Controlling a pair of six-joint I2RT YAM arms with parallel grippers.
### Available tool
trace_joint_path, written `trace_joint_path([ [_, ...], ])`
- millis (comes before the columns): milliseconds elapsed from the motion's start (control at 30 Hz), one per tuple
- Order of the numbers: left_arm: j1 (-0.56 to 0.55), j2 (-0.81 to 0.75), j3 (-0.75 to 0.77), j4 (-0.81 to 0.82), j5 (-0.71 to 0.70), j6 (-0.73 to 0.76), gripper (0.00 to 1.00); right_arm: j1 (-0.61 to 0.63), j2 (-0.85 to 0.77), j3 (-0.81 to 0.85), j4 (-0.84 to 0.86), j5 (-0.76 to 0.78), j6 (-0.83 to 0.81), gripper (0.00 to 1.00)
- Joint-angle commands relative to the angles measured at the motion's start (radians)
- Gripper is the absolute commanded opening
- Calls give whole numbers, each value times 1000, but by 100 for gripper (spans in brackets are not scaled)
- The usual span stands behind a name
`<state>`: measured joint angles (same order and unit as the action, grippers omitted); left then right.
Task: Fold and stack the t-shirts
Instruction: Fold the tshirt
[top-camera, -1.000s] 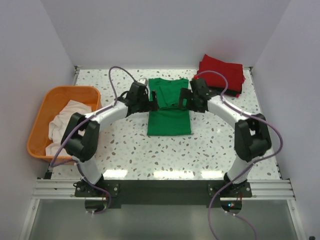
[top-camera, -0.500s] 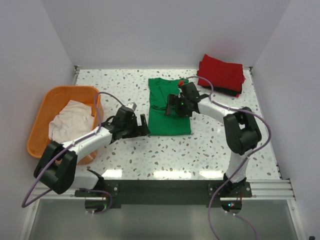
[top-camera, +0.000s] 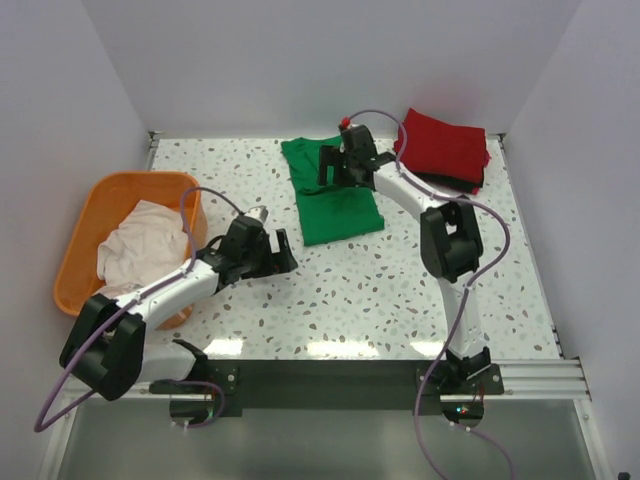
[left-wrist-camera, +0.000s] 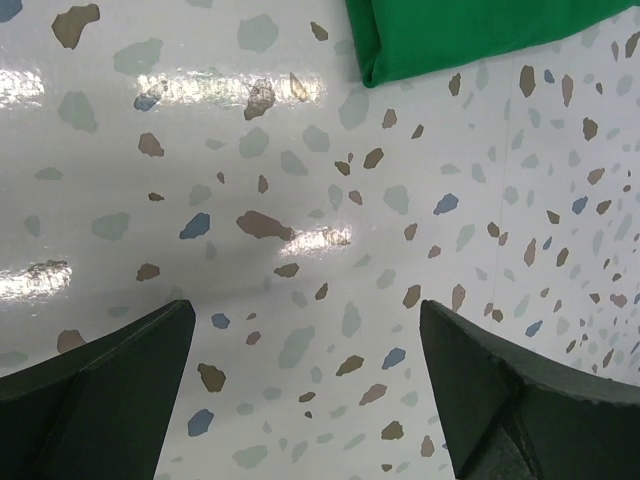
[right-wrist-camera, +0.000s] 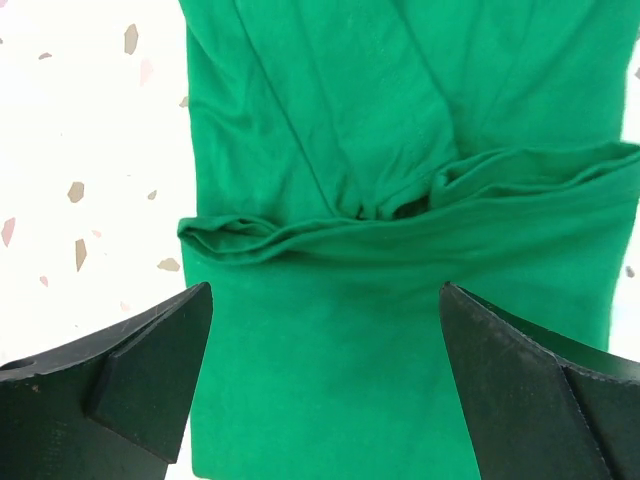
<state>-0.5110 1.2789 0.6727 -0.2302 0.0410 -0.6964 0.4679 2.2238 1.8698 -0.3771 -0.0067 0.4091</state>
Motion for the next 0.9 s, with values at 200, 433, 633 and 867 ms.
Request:
trace_joint_path([
  [200,0,154,135,69,-1,0,100,-6,-271,-272,-63,149,-20,99],
  [433,3,385,356,120,26,11,88,-135,-440,-556,-42,88,89,98],
  [633,3,557,456,97,48,21,66,-241,-395,-621,21,-130,96,77],
  [867,3,646,499,104,51,21,46,-249,-322,-598,53,-197,108,65],
])
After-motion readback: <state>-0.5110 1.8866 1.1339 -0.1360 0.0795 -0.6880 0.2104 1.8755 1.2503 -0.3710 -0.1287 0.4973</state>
